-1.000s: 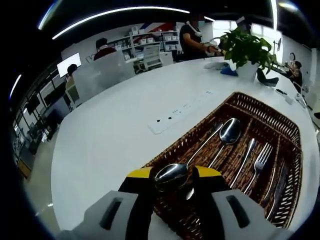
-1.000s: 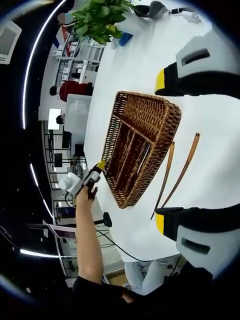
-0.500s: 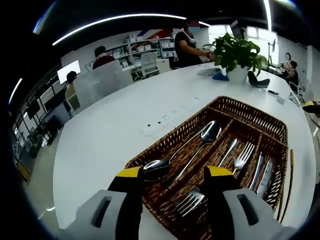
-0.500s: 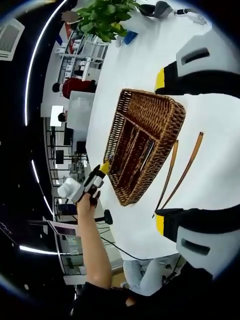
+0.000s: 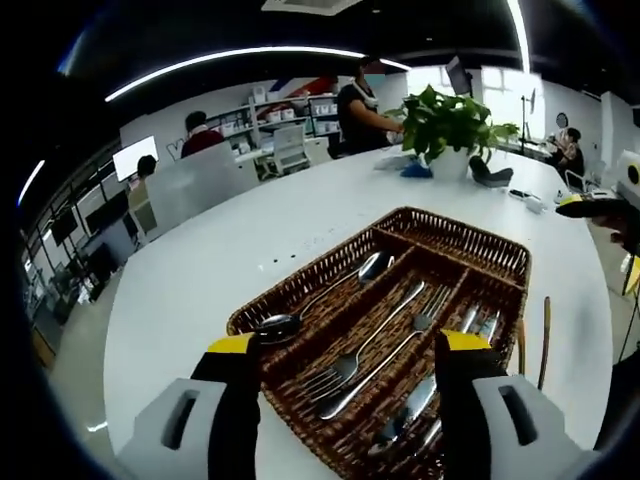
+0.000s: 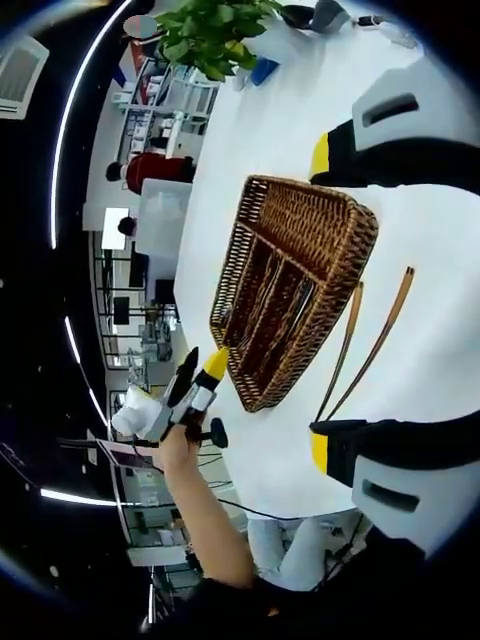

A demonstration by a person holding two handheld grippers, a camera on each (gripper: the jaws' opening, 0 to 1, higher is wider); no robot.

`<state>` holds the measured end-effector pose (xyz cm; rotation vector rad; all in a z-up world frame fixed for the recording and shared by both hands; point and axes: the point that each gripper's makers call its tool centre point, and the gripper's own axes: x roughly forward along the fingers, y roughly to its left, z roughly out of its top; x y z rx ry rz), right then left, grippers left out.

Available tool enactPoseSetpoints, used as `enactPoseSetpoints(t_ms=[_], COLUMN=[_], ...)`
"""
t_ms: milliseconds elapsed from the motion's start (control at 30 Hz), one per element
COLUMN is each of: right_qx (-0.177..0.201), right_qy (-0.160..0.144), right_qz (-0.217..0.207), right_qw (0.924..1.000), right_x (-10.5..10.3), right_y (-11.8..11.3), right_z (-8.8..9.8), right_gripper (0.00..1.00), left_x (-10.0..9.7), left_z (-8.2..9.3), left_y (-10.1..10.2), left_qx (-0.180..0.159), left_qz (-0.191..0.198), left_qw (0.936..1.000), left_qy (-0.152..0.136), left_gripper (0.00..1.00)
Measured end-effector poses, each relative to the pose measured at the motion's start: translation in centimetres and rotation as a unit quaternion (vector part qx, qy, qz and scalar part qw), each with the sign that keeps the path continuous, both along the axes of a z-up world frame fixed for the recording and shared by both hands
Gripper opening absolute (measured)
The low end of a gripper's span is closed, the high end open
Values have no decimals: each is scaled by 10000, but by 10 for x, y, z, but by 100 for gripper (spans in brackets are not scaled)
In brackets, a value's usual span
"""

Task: Arrange the knives, forks, and spoons in their matching storage slots by inserting each utensil handle-first until every utensil is classified and aligned in the correct compartment

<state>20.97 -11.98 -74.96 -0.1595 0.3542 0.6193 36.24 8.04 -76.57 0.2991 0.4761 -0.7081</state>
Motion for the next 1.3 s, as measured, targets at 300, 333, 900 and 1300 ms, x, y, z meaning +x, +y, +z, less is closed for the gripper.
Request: enactPoseSetpoints(t_ms=[300,333,900,1300], right_qx=[-316,-295,-303,-198], right_qy=[13,25,31,-59], right_qz=[24,34,1,1], right_qw=[9995,9996,9995,9998], right_x=[2,2,-3,-12], right_y=[-2,-2,-1,-3], right_z=[-6,-7,-11,-8], right_gripper=[100,100,100,100], left_x=[-51,-57,-132,-167], left_z=[11,11,12,11], left_y=[-1,-2,5,9], left_qx=[-407,-443,-833,-898], left_qz=[-85,-116,61,260], left_qw=[9991,9989,9957,9946], left_qy=[46,38,-395,-459], left_gripper=[76,76,92,99])
